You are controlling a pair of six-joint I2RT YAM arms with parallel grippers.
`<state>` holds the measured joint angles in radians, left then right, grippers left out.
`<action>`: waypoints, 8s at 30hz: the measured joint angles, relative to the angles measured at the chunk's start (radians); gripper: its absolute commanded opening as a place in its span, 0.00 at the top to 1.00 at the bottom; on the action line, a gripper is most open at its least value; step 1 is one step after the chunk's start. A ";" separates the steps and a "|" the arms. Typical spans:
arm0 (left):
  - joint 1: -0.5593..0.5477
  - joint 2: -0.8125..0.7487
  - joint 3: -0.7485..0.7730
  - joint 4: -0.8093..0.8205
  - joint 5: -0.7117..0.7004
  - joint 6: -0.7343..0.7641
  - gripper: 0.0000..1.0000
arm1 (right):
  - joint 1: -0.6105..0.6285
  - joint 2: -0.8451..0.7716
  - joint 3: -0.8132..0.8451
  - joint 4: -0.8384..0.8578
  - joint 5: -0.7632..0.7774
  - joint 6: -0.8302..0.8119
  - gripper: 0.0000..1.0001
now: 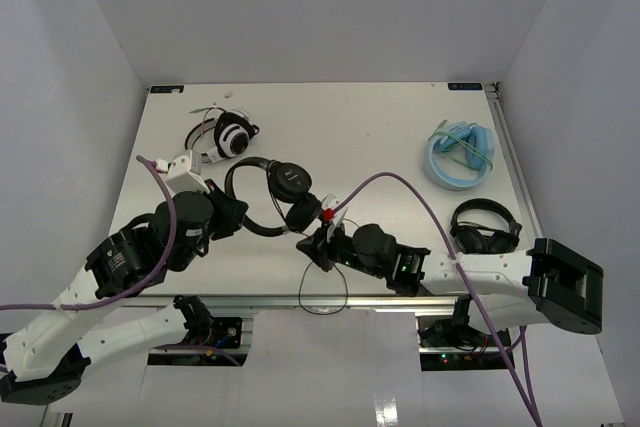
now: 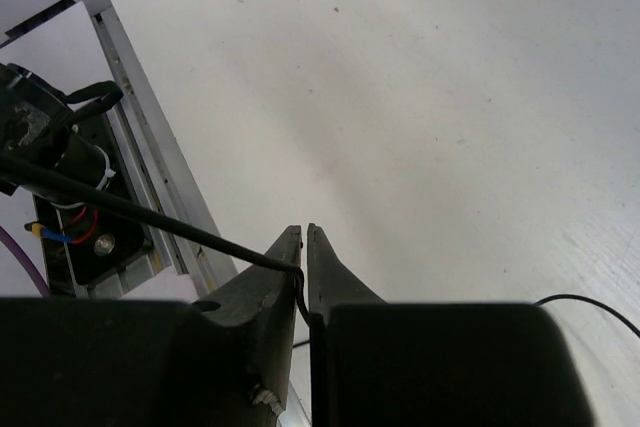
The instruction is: Wrap the headphones
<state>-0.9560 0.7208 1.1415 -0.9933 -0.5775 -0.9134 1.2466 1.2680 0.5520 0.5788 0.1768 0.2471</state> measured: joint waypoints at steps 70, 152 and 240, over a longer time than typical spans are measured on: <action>0.003 0.520 0.076 -0.094 0.156 0.528 1.00 | -0.397 -0.115 0.563 -0.934 -0.068 -0.103 0.92; -0.008 0.272 0.058 -0.083 -0.063 0.039 1.00 | 0.137 0.033 -0.081 0.134 0.214 0.087 0.90; -0.007 0.200 0.090 0.109 0.056 -0.052 1.00 | 0.153 0.233 -0.223 0.645 0.152 -0.260 0.27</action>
<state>-0.9630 0.9211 1.2316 -0.8845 -0.5217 -0.9657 1.3995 1.5007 0.3285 1.2242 0.3287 -0.0128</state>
